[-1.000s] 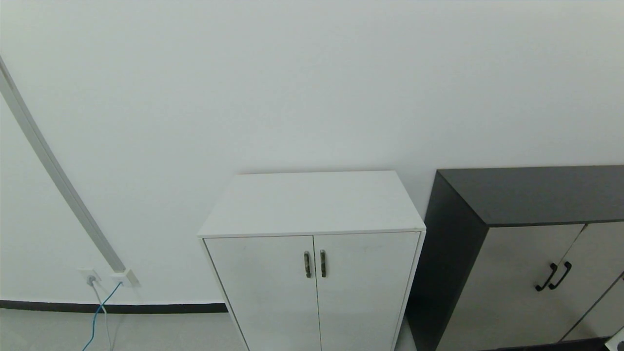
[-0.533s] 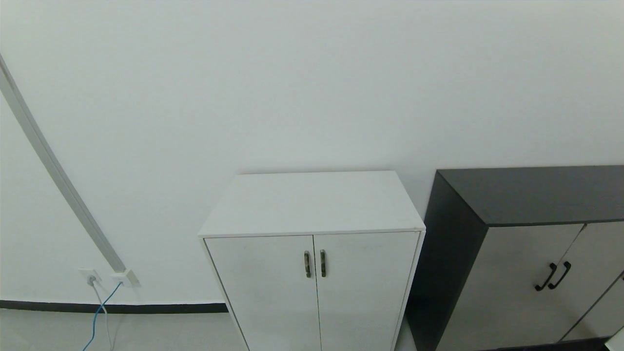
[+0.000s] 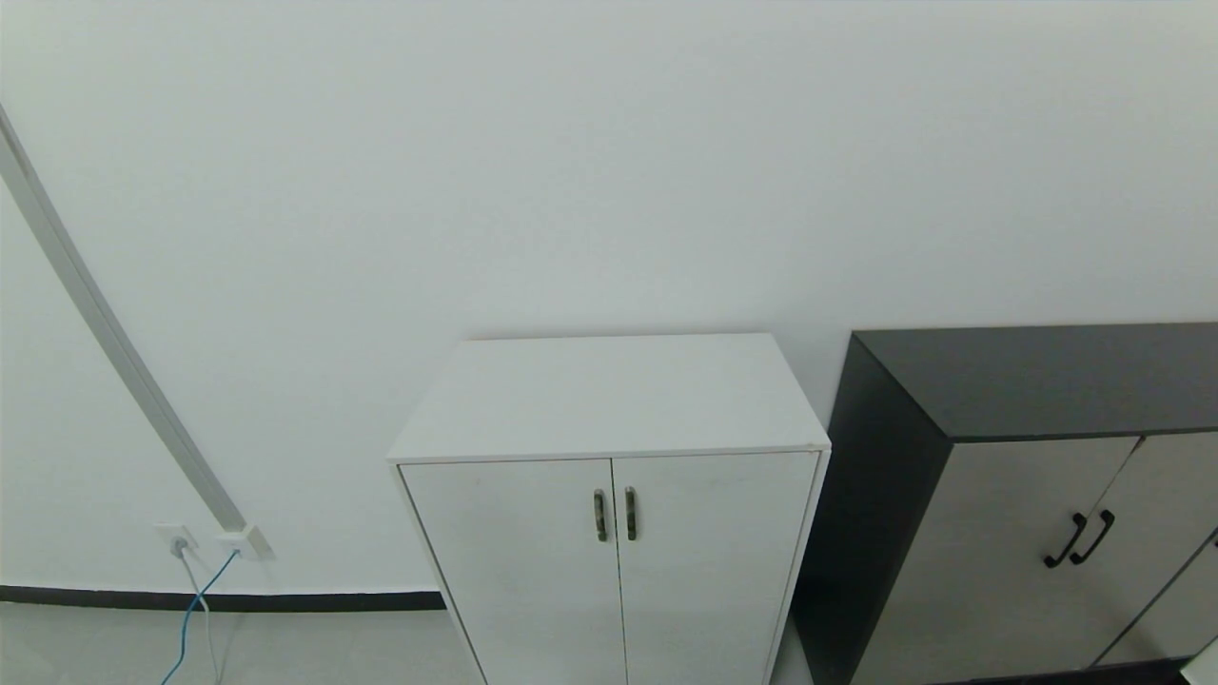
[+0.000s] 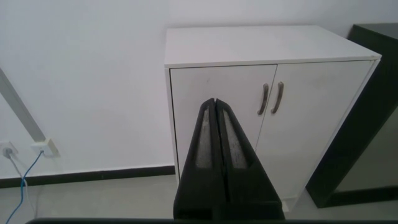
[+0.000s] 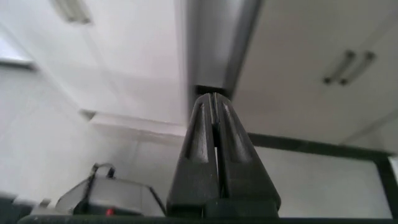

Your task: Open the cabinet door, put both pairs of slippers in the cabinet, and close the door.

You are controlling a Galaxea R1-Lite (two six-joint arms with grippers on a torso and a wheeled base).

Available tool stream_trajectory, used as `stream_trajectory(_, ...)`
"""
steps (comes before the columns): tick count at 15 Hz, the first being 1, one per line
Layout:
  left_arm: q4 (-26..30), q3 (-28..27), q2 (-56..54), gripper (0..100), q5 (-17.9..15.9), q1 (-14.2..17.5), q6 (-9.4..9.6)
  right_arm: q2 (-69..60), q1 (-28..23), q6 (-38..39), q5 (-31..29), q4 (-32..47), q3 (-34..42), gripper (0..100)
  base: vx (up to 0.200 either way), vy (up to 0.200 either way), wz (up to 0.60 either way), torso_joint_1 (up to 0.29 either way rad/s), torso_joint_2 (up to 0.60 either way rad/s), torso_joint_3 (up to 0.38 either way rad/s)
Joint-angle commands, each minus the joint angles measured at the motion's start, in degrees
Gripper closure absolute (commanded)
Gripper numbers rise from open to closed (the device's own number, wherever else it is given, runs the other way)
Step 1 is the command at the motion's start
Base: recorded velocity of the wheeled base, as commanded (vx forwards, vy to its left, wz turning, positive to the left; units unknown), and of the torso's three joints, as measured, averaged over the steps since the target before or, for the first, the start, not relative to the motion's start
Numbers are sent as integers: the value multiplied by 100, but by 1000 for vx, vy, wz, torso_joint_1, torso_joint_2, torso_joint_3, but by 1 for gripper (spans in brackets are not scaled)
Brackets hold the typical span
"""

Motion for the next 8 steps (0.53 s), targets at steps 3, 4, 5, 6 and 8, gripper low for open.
stream_trajectory(3, 1, 1, -1, 100, 1, 0, 1, -1154, -411, 67, -16, 2, 18, 100, 0, 0, 0, 0, 0, 0)
stream_trajectory(4, 1, 1, -1, 100, 1, 0, 1, -1409, -411, 111, -25, 2, 18, 100, 0, 0, 0, 0, 0, 0)
stream_trajectory(5, 1, 1, -1, 100, 1, 9, 1, -1567, -411, 181, -25, 2, 18, 100, 0, 0, 0, 0, 0, 0)
stream_trajectory(6, -7, 1, -1, 100, 1, 0, 1, -1707, -411, 260, -33, 2, 18, 100, 0, 0, 0, 0, 0, 0)
stream_trajectory(8, 1, 1, -1, 100, 1, 0, 10, -1962, -420, 340, -33, 2, 18, 100, 0, 0, 0, 0, 0, 0)
